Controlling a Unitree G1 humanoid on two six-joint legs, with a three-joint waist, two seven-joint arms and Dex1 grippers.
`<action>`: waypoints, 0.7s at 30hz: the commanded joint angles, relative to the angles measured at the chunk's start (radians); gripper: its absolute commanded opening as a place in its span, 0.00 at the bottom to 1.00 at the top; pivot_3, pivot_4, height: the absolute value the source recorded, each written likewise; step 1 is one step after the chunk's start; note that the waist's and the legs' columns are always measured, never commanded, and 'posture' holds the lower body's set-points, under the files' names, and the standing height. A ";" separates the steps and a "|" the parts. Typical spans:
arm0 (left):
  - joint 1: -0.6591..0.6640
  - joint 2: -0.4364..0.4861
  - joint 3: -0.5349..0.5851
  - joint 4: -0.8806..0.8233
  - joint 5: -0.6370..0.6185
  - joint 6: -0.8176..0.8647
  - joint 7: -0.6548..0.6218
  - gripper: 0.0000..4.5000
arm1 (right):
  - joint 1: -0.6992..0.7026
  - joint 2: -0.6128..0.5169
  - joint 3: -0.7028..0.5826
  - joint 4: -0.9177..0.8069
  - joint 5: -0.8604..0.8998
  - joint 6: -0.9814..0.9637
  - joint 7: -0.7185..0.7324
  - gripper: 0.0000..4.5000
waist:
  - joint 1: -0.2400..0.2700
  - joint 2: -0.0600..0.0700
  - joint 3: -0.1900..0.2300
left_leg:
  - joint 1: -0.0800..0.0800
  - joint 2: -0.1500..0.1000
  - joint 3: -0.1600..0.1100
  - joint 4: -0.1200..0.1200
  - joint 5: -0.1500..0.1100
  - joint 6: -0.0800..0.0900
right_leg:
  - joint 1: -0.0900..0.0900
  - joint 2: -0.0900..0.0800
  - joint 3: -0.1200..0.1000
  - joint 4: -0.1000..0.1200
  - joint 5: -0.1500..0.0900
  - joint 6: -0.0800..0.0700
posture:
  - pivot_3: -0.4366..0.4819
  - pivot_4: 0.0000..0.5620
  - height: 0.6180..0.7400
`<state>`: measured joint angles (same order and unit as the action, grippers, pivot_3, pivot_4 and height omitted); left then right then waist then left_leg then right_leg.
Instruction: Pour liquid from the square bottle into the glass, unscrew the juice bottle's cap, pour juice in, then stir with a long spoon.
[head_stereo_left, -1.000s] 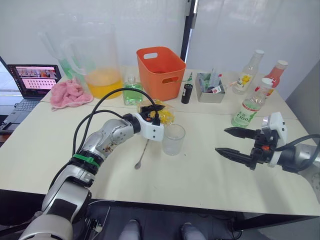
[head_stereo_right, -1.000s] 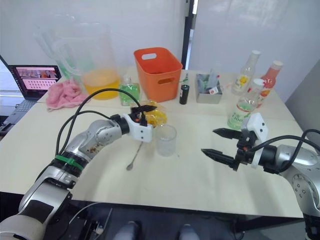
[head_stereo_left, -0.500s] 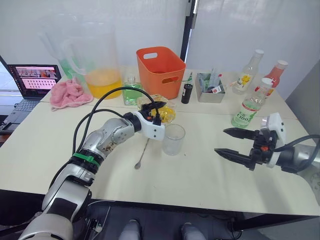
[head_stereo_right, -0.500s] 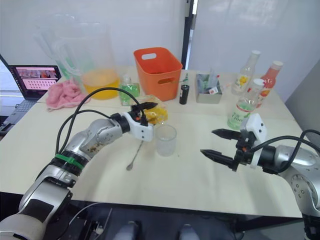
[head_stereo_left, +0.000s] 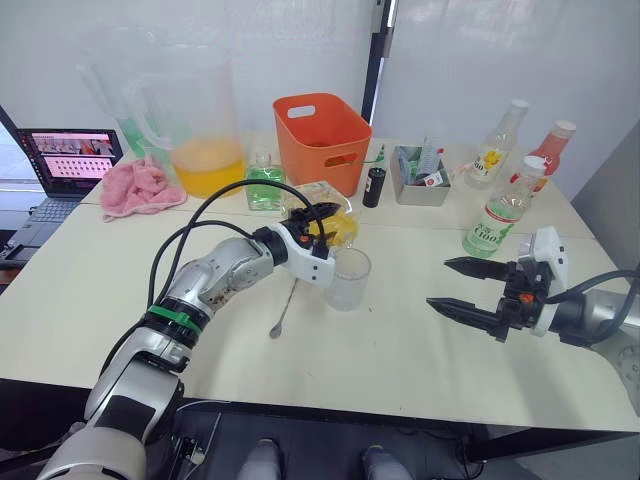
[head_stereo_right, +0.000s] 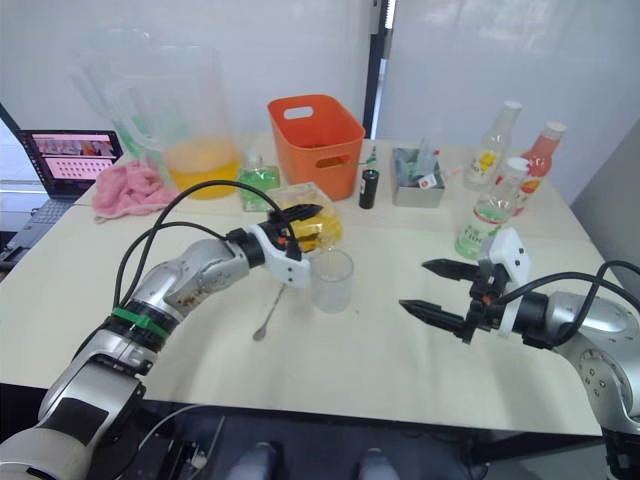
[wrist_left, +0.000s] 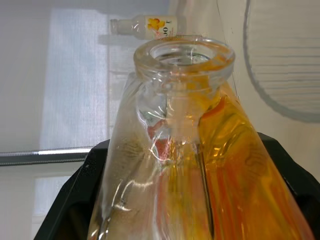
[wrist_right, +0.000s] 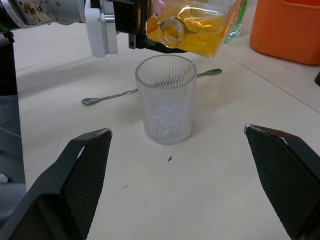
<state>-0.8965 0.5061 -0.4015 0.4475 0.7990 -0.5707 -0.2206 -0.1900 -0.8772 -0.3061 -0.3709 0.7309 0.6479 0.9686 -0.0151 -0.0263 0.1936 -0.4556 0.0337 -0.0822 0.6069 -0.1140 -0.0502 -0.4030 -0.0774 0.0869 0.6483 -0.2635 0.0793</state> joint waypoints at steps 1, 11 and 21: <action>-0.071 0.003 0.029 -0.080 0.001 -0.021 0.067 0.63 | -0.013 -0.008 -0.024 -0.032 0.026 0.001 -0.003 1.00 | -0.001 0.000 0.000 | 0.000 0.000 0.000 0.000 0.000 0.000 | 0.000 0.000 0.000 0.000 0.000 0.000 | 0.48 0.27 1.00; -0.089 0.004 0.024 -0.069 0.027 -0.020 0.078 0.63 | -0.015 -0.009 -0.023 -0.030 0.024 0.002 -0.003 1.00 | 0.000 0.000 0.000 | 0.000 0.000 0.000 0.000 0.000 0.000 | 0.000 0.000 0.000 0.000 0.000 0.000 | 0.48 0.27 1.00; -0.093 0.008 0.018 -0.062 0.059 -0.017 0.098 0.63 | -0.023 -0.013 -0.017 -0.022 0.020 0.006 -0.003 1.00 | -0.001 0.000 0.000 | 0.000 0.000 0.000 0.000 0.000 0.000 | 0.000 0.000 0.000 0.000 0.000 0.000 | 0.48 0.27 1.00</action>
<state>-0.9261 0.5088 -0.4156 0.4457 0.8670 -0.5875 -0.1772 -0.1931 -0.8773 -0.3060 -0.3744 0.7306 0.6522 0.9639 -0.0157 -0.0263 0.1936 -0.4556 0.0337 -0.0822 0.6073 -0.1140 -0.0502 -0.4030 -0.0775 0.0870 0.6486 -0.2634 0.0794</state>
